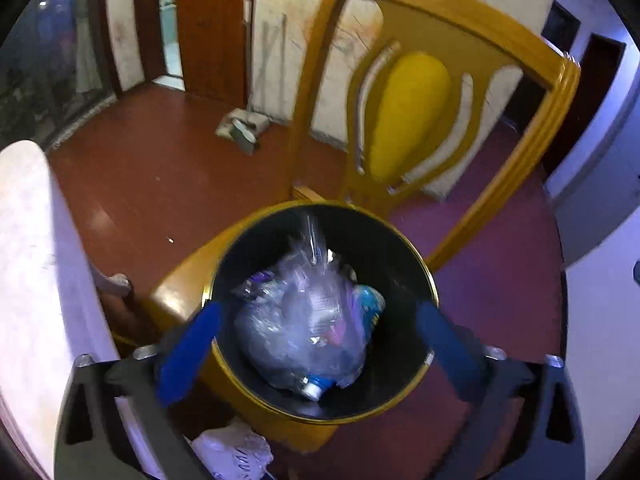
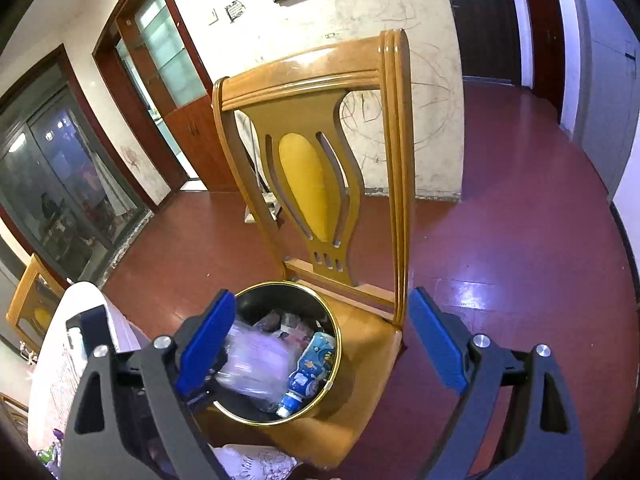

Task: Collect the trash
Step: 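Drop the clear plastic container into the black bin with the left tool, then move both tools back over the striped tablecloth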

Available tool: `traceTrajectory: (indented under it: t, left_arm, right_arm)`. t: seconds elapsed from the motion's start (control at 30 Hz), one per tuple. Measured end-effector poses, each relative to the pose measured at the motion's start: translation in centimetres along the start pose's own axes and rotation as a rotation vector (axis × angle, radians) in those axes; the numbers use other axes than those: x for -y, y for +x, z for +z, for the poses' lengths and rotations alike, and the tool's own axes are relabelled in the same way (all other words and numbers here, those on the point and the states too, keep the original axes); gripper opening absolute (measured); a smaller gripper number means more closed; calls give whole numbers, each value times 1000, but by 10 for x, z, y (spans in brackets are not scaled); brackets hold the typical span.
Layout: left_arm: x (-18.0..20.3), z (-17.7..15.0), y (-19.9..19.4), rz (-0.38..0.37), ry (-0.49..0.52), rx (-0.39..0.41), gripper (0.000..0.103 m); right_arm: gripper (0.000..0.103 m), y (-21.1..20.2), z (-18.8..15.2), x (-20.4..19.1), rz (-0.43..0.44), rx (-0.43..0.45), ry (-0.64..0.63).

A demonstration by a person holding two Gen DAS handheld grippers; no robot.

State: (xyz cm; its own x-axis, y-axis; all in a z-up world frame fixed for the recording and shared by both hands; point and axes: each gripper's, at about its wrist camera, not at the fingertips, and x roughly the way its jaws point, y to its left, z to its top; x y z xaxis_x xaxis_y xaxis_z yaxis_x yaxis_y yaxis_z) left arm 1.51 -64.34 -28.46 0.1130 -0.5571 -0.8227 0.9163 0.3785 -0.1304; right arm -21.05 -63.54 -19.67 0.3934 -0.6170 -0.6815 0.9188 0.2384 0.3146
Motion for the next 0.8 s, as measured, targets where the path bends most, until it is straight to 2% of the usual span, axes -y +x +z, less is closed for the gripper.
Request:
traceTrajectory:
  t: [0.17,0.3,0.43,0.57,0.67,0.8]
  left_arm:
    - [-9,0,-38,0,-11,88,97]
    - [-25,-5,-90,-8,-35,188,97]
    - [-50,-24,-160,34,-54,311,97]
    - [-88,-54,-225,144,-86,414,97]
    - [-126,-82,-274,231,-174,468,97]
    - [-171,-121,-335,409,-268,505,97]
  right_arm:
    - [88,-8,1,-13,34,3,-19]
    - [88,-19,-1,-29,87,9,-31]
    - [88,-28,-6,-53,153,12,-60]
    - [88,-40,-16,-88,233,7,-109]
    - [88,-55,-30,-129,317,0,-171]
    - [88,-81,-52,-186,436,-9,-269]
